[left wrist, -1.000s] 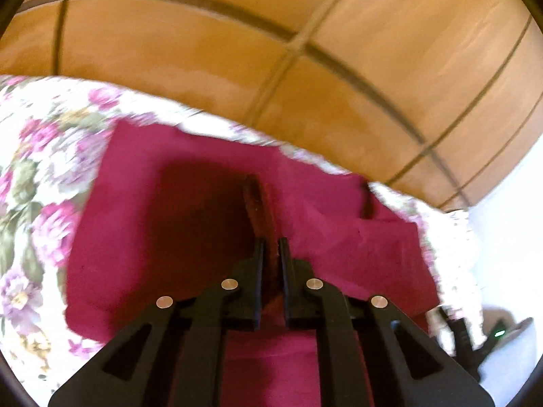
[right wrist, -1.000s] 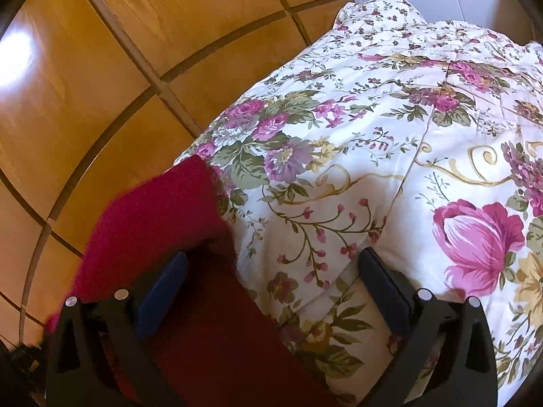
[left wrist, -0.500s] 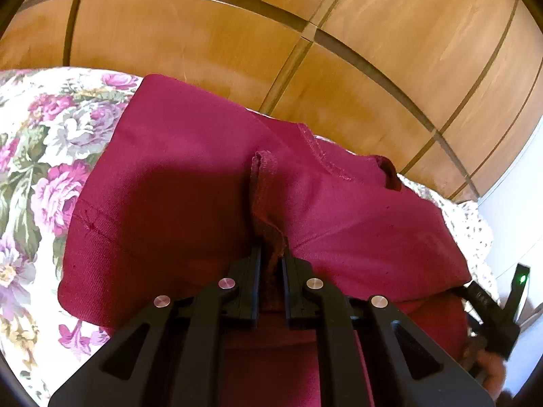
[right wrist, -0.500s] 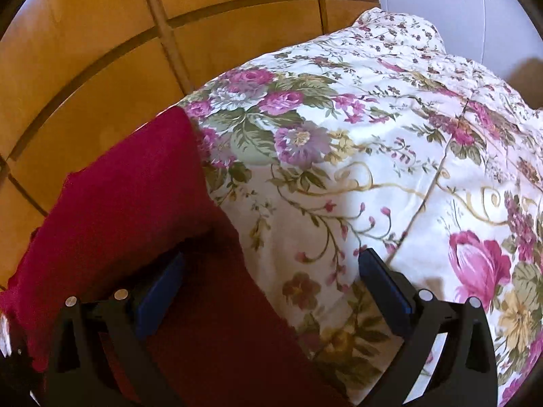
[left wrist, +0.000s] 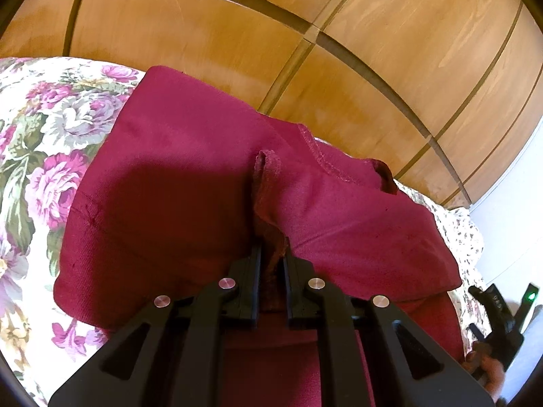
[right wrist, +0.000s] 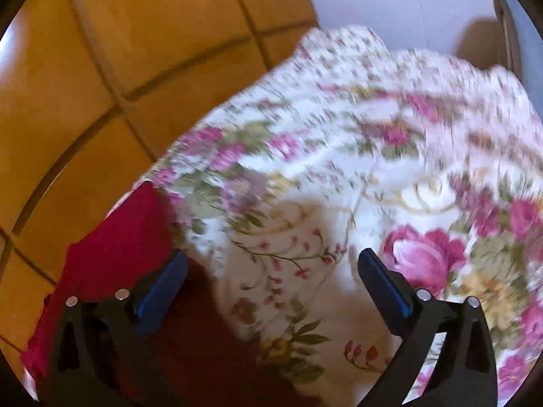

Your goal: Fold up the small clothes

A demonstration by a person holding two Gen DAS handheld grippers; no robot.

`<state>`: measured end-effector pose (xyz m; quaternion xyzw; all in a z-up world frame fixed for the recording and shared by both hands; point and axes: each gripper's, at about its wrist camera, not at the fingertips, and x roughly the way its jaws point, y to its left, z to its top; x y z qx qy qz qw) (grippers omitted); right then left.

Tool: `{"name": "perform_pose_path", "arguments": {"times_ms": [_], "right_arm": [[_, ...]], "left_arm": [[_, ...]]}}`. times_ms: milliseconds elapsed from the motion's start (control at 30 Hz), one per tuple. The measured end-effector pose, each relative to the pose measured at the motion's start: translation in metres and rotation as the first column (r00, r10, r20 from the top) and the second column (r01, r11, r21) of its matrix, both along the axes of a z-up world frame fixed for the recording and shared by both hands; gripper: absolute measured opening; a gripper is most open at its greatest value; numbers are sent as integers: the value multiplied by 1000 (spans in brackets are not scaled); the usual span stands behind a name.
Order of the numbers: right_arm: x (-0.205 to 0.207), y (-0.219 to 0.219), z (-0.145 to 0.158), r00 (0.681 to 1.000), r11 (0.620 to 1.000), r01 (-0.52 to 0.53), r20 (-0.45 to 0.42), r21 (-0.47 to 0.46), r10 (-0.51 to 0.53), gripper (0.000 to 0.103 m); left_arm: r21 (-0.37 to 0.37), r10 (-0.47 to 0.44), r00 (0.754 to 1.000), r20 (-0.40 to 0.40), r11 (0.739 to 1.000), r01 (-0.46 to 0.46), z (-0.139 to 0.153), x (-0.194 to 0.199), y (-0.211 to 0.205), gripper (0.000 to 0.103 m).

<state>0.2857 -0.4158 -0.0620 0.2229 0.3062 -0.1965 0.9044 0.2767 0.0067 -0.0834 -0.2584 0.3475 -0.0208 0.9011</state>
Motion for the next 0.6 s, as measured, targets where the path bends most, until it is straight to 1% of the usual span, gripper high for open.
{"name": "perform_pose_path", "arguments": {"times_ms": [33, 100, 133, 167, 200, 233, 267, 300, 333, 367, 400, 433, 533, 567, 600], "right_arm": [[9, 8, 8, 999, 999, -39, 1, -32, 39, 101], [29, 31, 20, 987, 982, -159, 2, -100, 160, 101], [36, 42, 22, 980, 971, -196, -13, -133, 196, 101], [50, 58, 21, 968, 942, -251, -72, -221, 241, 101], [57, 66, 18, 963, 922, -267, -120, -281, 242, 101], [66, 71, 11, 960, 900, -262, -189, -350, 206, 101], [73, 67, 1, 956, 895, -240, -252, -377, 151, 101], [76, 58, -9, 950, 906, -212, -295, -367, 102, 101], [76, 43, -18, 946, 935, -177, -314, -309, 75, 101], [74, 29, -23, 949, 964, -144, -307, -224, 70, 101], [72, 15, -26, 954, 983, -122, -290, -139, 77, 101], [72, 11, -27, 955, 987, -121, -284, -108, 86, 101], [72, 17, -23, 952, 983, -121, -296, -142, 75, 101], [70, 22, -17, 955, 979, -105, -292, -176, 50, 101], [65, 26, -9, 963, 974, -85, -268, -208, 27, 101]], "left_arm": [[7, 1, 1000, -1, 1000, -1, 1, 0, -1, 9], [7, 1, 1000, 1, 1000, -1, 1, 0, -1, 10], [-3, -4, 1000, 7, 1000, 5, 1, -1, 0, 13], [-11, -10, 1000, 12, 1000, 11, 1, 0, 0, 17], [-20, -20, 1000, 21, 1000, 20, 1, -1, 0, 20], [-23, -27, 999, 29, 999, 28, 1, -2, 0, 26], [-24, -42, 998, 40, 999, 43, 2, -2, -2, 34], [-19, -59, 997, 48, 998, 60, 3, -2, -4, 38], [-3, -65, 997, 48, 998, 66, 3, -2, -7, 40], [10, -66, 997, 43, 998, 65, 3, -1, -9, 40], [17, -65, 997, 39, 998, 64, 3, 0, -10, 40], [20, -65, 997, 37, 998, 64, 3, 0, -10, 40], [12, -64, 997, 43, 998, 64, 3, -1, -8, 40], [9, -64, 997, 45, 998, 64, 3, -2, -8, 40], [9, -65, 997, 47, 998, 64, 3, -2, -8, 40]]}}
